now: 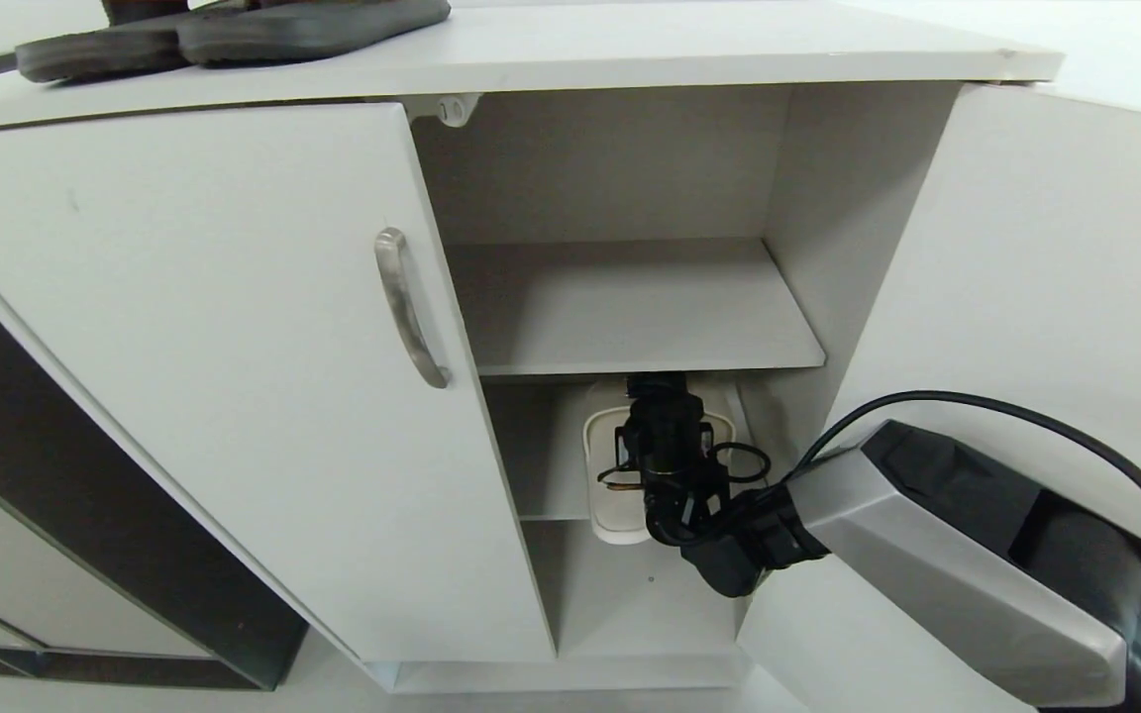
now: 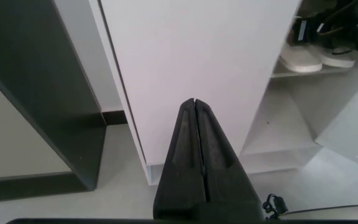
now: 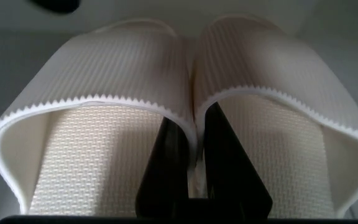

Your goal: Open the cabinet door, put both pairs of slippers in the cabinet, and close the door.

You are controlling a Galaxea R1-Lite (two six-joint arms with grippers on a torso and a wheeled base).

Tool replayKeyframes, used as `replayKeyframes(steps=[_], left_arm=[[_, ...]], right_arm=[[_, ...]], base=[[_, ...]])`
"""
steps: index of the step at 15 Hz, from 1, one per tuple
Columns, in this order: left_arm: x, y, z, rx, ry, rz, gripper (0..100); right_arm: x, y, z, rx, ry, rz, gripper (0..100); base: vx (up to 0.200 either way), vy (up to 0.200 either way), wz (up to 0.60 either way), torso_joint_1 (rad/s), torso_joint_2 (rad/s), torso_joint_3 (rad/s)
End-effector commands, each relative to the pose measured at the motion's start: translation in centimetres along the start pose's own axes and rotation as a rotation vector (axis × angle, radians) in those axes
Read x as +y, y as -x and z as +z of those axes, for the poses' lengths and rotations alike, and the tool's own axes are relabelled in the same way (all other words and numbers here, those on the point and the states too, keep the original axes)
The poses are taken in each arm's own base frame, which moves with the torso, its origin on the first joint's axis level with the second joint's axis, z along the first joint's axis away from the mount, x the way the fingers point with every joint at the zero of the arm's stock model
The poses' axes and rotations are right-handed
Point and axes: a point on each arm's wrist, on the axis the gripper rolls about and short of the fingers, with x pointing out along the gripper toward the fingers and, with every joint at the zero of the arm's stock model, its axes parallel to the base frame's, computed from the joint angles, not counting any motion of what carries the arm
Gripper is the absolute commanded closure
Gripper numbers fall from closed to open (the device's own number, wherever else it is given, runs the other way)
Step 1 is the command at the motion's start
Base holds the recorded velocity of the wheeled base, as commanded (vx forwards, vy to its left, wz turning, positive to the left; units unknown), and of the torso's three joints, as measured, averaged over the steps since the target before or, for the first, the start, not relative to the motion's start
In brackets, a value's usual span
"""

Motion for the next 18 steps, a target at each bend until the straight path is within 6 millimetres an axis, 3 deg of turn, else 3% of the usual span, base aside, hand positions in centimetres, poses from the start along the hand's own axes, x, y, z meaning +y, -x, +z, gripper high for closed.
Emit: replayKeyframes(steps=[1, 10, 15, 16, 18], left_arm=[[0.0, 0.0, 0.0, 0.003, 0.000, 0.000, 100], [0.0, 0.0, 0.0, 0.001, 0.000, 0.000, 100], [0.0, 0.0, 0.0, 0.003, 0.000, 0.000, 100], [0.0, 0.0, 0.0, 0.001, 0.000, 0.002, 100], [0.0, 0.0, 0.0, 0.003, 0.000, 0.000, 100]], right_arm=[[0.1, -0.2, -0.4, 0.005, 0.004, -0.001, 100], [0.3, -3.2, -1.5, -0.016, -0.017, -0.031, 100], [0.4, -3.5, -1.8, -0.004, -0.008, -0.034, 100], [0.4, -3.5, -1.8, -0.004, -0.009, -0.034, 0], [0.4, -3.5, -1.9, -0.001, -0.006, -0.034, 0]], base=[[0.000, 0.000, 0.00, 0.000, 0.00, 0.000], [0.000, 0.000, 0.00, 0.000, 0.00, 0.000], [0.000, 0.000, 0.00, 0.000, 0.00, 0.000], [0.000, 0.000, 0.00, 0.000, 0.00, 0.000], [0.000, 0.000, 0.00, 0.000, 0.00, 0.000]])
